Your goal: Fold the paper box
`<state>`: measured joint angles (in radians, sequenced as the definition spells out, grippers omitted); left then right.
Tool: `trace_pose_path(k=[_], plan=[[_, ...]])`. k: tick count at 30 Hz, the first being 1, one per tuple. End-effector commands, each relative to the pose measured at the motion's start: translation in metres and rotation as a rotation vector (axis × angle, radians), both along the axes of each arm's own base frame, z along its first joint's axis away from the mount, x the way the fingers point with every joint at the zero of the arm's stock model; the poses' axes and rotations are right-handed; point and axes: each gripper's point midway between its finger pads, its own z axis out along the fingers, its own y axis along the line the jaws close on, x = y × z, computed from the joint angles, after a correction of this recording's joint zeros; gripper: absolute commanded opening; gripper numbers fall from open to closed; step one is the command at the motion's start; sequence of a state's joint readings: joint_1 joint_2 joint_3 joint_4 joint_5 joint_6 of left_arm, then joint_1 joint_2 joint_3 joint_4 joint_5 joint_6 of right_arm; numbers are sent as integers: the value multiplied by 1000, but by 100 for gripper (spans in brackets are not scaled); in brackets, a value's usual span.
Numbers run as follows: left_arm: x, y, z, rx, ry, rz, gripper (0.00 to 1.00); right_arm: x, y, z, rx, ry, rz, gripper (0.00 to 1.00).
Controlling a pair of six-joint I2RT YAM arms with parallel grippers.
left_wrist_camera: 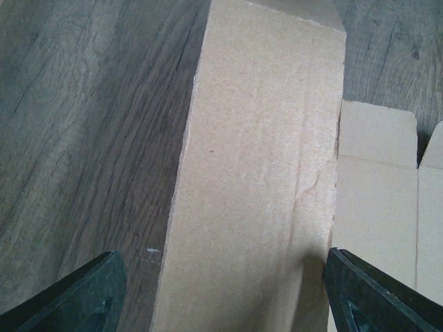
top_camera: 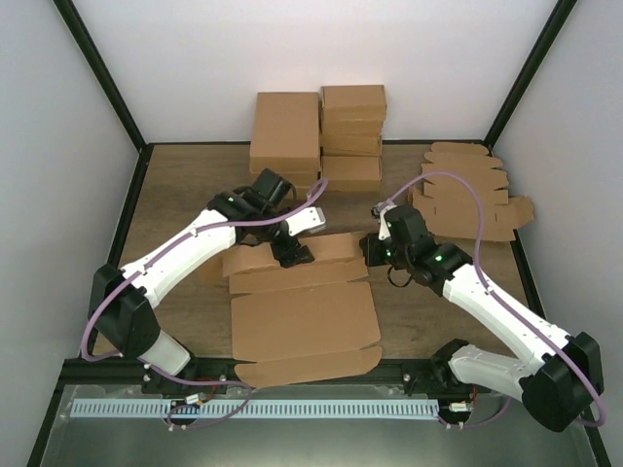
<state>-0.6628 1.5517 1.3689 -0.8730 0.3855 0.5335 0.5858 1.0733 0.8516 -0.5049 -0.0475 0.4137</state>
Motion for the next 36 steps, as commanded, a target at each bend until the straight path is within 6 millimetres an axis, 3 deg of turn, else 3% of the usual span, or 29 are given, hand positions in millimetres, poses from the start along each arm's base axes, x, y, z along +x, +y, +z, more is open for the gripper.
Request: trace_pose_path(k=[1, 11, 21, 36], plan=[[-3, -3, -1, -5, -7, -9, 81, -2, 4, 1, 31, 18, 9, 10], [0, 1, 1, -9, 10, 71, 81, 2, 37, -5, 113, 55, 127, 7], [-1, 8, 10, -43, 9, 164, 81, 23, 55, 7, 131, 23, 156, 6], [-12, 16, -3, -70, 26, 203, 77, 25, 31, -14, 27, 16, 71, 8]])
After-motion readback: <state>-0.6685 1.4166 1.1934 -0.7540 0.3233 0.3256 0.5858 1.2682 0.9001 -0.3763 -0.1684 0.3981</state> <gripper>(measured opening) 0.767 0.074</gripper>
